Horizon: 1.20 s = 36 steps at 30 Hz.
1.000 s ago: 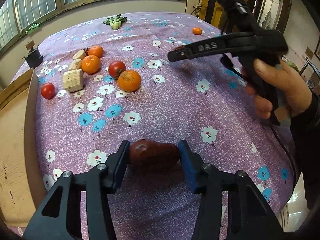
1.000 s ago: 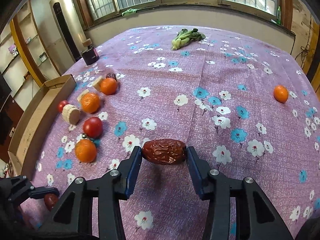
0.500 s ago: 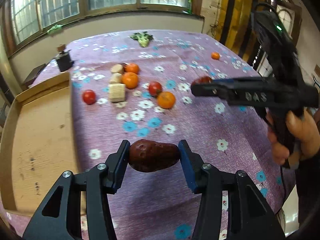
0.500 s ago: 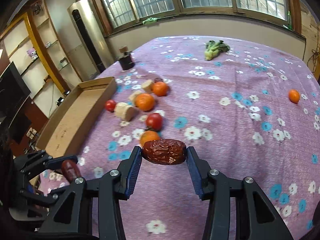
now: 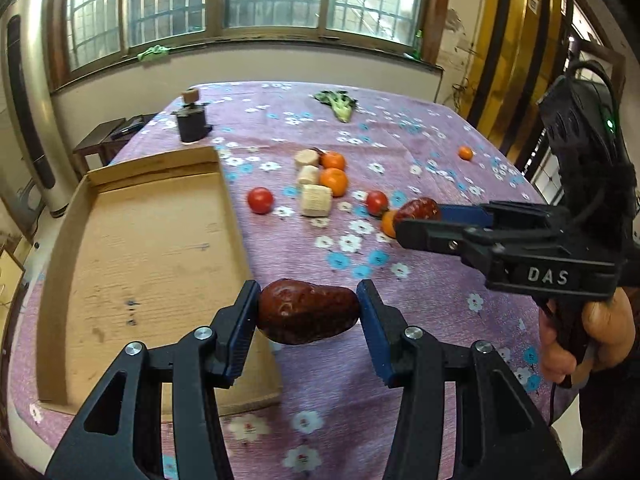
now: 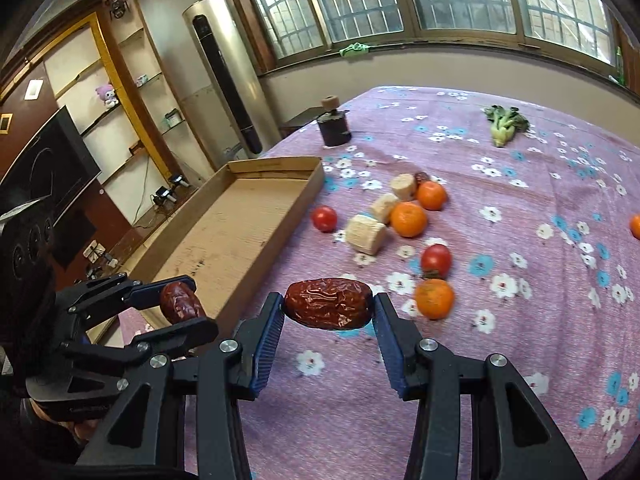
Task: Organize fruits
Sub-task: 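Carry both held dates over the cardboard box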
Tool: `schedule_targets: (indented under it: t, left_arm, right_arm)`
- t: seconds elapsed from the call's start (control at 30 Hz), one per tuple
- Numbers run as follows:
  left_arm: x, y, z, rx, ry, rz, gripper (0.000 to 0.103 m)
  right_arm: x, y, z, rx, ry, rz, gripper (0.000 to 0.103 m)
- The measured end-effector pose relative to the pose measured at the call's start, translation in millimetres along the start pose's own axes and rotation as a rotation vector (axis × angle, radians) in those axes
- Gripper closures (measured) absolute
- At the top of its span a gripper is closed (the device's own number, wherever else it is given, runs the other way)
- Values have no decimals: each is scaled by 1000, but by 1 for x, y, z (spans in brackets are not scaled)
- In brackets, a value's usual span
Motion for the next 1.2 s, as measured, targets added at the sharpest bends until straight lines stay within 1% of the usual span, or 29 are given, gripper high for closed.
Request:
schedule_targets:
  t: [0.33, 0.6, 0.77, 0.9, 1.07, 1.2]
  left_arm:
    - [-59, 1, -13, 26, -67, -102, 55]
    - [-100, 10, -16, 22, -133, -163, 55]
    - [-118, 18, -7, -9, -156, -196, 55]
    - [-127, 26, 2, -40, -172, -202, 55]
    - [-133, 38, 14, -93, -183, -193, 55]
    - [-135, 49, 24, -141, -195, -185, 55]
  right_arm:
    - [-43, -11, 17, -4, -72, -34, 56]
    - [-86, -11, 43, -51, -121, -118, 56]
    - [-116, -2, 67, -112, -164, -188, 56]
    - [-138, 15, 96, -194, -173, -255, 57]
    - [-152, 29, 122, -267, -179, -293, 56]
    - [-156, 37, 135, -306, -161, -329, 56]
Point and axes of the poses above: each gripper's, at about its wrist camera, not at the fingertips, and z roughly the way its jaws point, x to its right, y to its underside, the point moved 6 cm from there along z, roughly the way its jaws point, and after that the axes turned 4 degrees about z, right-handed, at the moved point
